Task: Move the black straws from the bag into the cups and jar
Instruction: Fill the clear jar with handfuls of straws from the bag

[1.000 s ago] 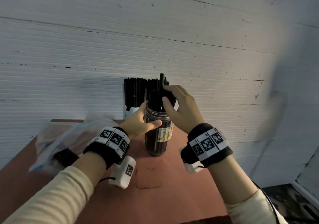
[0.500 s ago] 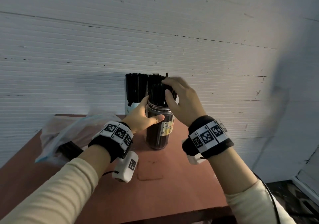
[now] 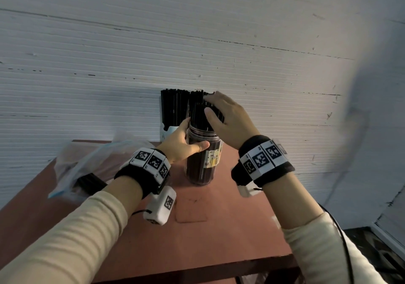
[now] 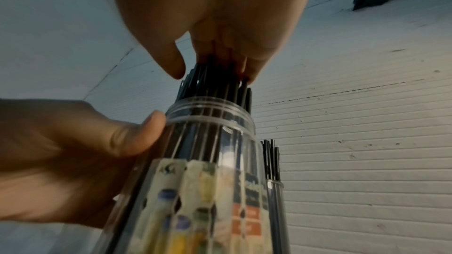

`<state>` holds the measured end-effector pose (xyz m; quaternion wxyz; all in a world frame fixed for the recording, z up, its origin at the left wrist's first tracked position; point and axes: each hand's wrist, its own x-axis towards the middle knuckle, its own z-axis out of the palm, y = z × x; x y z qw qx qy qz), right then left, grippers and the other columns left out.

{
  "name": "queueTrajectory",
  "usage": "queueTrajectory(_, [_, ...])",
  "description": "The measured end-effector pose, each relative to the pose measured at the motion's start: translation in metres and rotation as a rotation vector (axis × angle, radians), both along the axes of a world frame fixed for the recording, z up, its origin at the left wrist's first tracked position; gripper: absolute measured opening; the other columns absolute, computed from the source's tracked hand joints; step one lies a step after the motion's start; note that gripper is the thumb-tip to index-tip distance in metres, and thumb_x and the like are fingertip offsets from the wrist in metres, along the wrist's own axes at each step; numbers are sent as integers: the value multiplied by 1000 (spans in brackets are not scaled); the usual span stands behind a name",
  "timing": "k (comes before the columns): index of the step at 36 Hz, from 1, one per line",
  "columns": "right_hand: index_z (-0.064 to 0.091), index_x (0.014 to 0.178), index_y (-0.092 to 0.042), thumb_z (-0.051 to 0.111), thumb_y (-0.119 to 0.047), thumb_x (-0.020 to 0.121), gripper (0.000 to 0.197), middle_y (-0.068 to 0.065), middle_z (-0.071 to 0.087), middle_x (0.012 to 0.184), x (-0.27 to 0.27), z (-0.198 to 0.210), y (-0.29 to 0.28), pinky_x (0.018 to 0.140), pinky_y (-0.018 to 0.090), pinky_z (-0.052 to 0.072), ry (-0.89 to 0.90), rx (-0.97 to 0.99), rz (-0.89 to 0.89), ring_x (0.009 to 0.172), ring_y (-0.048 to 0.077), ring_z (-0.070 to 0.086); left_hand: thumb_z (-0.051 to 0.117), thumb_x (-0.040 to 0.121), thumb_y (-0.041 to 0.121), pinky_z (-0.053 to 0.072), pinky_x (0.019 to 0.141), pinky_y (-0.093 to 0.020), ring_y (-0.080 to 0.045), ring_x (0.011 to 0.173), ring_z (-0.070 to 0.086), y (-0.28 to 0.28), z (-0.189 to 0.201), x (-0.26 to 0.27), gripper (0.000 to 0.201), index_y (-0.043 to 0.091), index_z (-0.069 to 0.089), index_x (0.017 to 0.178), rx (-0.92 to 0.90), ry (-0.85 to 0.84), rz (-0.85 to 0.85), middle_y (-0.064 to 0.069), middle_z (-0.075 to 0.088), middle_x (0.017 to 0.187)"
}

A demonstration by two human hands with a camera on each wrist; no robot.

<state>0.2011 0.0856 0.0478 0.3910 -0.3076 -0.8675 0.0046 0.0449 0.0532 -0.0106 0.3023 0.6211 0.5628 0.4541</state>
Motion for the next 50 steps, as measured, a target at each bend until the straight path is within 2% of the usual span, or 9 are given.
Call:
queueTrajectory(5, [50,135,-14,47,-31,98,41,2,54,133,-2,-15,-2,105,36,41,48,-5,-12,124,15,47,72,86,23,33,100,-24,-8,120,50,1,-1,-1,77,24,28,149,2,-4,-6,11,56,122])
queueTrajectory(10, [28,151,-19,43,-30,100,54,-5,25,157,-8,-15,-8,115,21,18,-23,72,31,144,10,22,72,86,24,37,99,-23,-7,119,52,2,-4,-2,79,24,25,149,-2,4,-10,18,57,114])
queueTrajectory(19, [50,137,-11,45,-26,97,43,3,54,135,-16,-26,-5,109,28,33,-17,167,-28,131,18,43,64,88,4,40,88,-2,10,112,49,2,-6,1,83,20,14,152,76,-30,-86,12,50,126])
queueTrajectory(26, [41,144,-21,44,-38,98,49,-2,46,146,-13,-4,-17,110,24,27,-78,77,-26,135,14,39,72,81,48,11,115,-26,-13,149,11,-15,6,-6,119,24,-19,152,-150,178,-73,5,2,163])
queueTrajectory(31, [45,141,-14,48,-31,97,47,4,42,147,-20,5,-32,109,22,20,-8,168,4,138,20,33,59,92,13,34,111,-29,-18,133,45,-44,11,-30,64,20,31,149,38,333,78,-5,47,145])
queueTrajectory(34, [56,127,-8,49,-26,93,39,8,53,128,-34,0,-48,100,24,34,29,231,84,119,25,48,49,88,-1,42,89,-8,6,99,59,-69,16,-49,43,24,62,121,152,364,112,8,64,116])
queueTrajectory(38, [64,107,-9,49,-25,89,29,7,58,108,-65,-19,-66,88,18,32,0,178,173,102,22,53,49,87,-1,46,84,-16,-2,92,64,-104,26,-80,41,36,66,95,193,415,166,13,70,100])
queueTrajectory(43, [69,91,-8,54,-17,91,18,5,63,93,-106,-47,-84,78,27,43,-106,-115,361,89,19,56,60,90,11,45,84,-21,-6,98,59,-137,26,-125,24,33,67,98,160,457,262,14,63,109])
queueTrajectory(50, [64,120,-20,51,-33,97,30,2,64,119,-156,-61,-98,97,35,46,-572,-438,370,106,18,59,60,90,10,41,106,-41,-22,128,49,-150,1,-167,34,38,65,110,-111,500,196,4,48,145])
